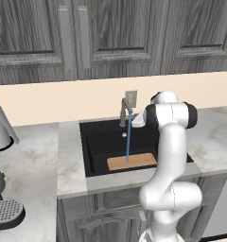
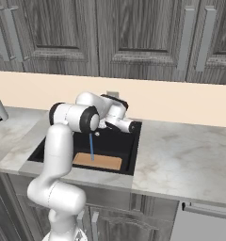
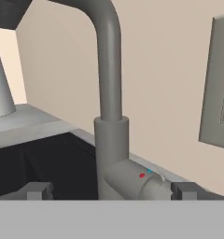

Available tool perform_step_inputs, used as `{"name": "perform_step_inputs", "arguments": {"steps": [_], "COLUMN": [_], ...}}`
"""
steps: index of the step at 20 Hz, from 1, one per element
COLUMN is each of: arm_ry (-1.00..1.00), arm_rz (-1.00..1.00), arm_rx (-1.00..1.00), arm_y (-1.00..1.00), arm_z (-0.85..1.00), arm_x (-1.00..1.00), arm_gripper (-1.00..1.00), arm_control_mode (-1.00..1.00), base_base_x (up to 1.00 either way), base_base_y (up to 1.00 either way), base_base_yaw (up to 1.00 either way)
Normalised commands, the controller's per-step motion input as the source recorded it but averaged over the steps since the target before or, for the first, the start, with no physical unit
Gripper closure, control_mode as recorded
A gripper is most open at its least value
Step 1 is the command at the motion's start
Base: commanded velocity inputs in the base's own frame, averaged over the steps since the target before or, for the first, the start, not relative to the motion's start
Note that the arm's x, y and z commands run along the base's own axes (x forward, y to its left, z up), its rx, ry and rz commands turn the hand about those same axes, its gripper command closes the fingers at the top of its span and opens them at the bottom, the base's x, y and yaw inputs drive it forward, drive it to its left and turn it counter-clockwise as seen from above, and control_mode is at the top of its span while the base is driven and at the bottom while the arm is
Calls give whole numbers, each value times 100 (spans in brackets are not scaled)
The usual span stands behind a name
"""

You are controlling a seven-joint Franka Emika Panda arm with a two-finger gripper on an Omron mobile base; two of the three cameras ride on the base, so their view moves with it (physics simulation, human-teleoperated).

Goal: Turn on the sink faucet with hot water and rinse the cutting board for ten seconds, then turn off the faucet. Push the cutting board to reach the water if necessary.

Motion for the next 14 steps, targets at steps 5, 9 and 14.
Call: {"name": "perform_step_inputs", "arguments": {"steps": [5, 9, 14], "arm_ry": [0, 0, -2], "arm_rz": [0, 0, 0], "arm_rx": [0, 0, 0], "arm_y": [0, 0, -4], "arm_z": [0, -2, -2], "arm_x": [0, 0, 0], "arm_gripper": [-100, -100, -100], "arm_control_mode": [-100, -100, -100], "base_base_x": [0, 0, 0], "base_base_y": [0, 0, 0], "base_base_yaw": [0, 0, 0]}}
